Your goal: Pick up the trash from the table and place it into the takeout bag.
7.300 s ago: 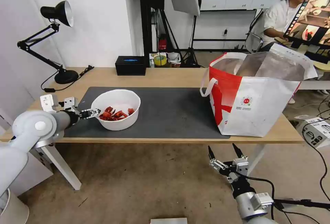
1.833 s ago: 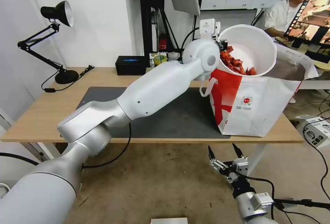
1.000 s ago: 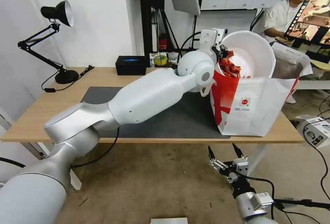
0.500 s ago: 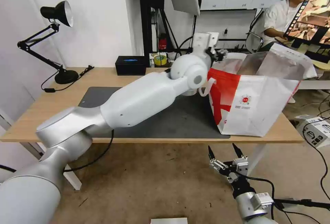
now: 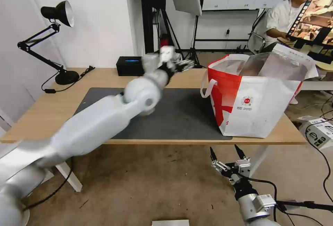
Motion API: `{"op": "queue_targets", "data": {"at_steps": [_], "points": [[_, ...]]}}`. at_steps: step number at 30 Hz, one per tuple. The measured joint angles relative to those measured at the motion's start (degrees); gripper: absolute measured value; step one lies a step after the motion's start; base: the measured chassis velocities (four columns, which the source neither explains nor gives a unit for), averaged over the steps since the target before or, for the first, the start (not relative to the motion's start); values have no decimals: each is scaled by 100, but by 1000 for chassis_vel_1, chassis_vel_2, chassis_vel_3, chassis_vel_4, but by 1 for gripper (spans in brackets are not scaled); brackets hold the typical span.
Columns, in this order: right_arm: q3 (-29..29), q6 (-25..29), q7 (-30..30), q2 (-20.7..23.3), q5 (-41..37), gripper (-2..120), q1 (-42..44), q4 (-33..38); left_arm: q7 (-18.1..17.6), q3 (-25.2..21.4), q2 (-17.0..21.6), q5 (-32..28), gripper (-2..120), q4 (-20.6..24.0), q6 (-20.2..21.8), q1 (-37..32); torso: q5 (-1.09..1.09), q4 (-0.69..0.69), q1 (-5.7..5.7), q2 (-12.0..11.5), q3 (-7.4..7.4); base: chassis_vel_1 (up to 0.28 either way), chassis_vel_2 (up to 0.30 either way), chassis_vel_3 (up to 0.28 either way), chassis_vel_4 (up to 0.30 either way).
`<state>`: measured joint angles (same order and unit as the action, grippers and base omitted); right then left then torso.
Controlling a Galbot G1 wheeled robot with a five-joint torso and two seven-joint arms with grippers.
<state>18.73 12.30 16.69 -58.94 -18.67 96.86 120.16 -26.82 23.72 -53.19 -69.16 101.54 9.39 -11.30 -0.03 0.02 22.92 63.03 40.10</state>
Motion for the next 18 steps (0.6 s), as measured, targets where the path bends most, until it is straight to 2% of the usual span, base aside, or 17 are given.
{"op": "queue_targets", "data": {"at_steps": [1,2,3,4,5,8,9,10,11,12,13,14,16,18], "points": [[0,0,0,0,0,100,0,0,0,0,0,0,100,0,0,0,0,0,0,0,0,0,0,0,0],[0,0,0,0,0,100,0,0,169,-499,350,163,100,237,-198,-569,2,0,0,0,0,0,0,0,0],[0,0,0,0,0,100,0,0,217,-841,523,241,100,400,-293,-970,1,-2,0,0,0,0,0,0,0],[-1,0,-1,0,0,100,0,0,241,-1030,618,293,100,495,-344,-1225,2,-2,0,0,-1,0,0,0,0],[-1,0,-1,0,0,100,0,0,241,-1030,618,293,100,495,-344,-1225,2,-2,0,0,-1,0,0,0,0],[0,0,1,1,0,100,0,0,376,-1683,893,640,100,745,-534,-2099,3,-2,0,0,0,0,0,0,0],[0,0,1,1,0,100,0,0,376,-1683,893,640,100,745,-534,-2099,3,-2,0,0,0,0,0,0,0],[0,0,0,1,0,100,0,0,437,-1982,968,798,100,824,-605,-2468,2,-2,0,0,0,0,0,0,0],[0,0,0,1,0,100,0,0,437,-1982,968,798,100,824,-605,-2468,2,-2,0,0,0,0,0,0,0],[-1,0,0,1,0,100,0,-1,515,-2587,1098,1064,100,976,-755,-3139,1,-2,0,0,-1,0,0,0,0],[0,0,-1,1,0,100,1,0,569,-2817,1159,1165,100,1024,-927,-3450,5,-1,0,0,-1,0,0,0,0],[0,0,-1,1,0,100,1,0,569,-2817,1159,1165,100,1024,-927,-3450,5,-1,0,0,-1,0,0,0,0],[0,0,-1,1,0,100,0,0,694,-3208,1226,1416,100,1064,-1279,-4063,0,0,-1,0,-1,0,0,0,0],[0,0,0,1,0,100,1,0,732,-3391,1230,1504,100,1095,-1340,-4299,1,-2,0,0,-1,0,0,0,0]]}}
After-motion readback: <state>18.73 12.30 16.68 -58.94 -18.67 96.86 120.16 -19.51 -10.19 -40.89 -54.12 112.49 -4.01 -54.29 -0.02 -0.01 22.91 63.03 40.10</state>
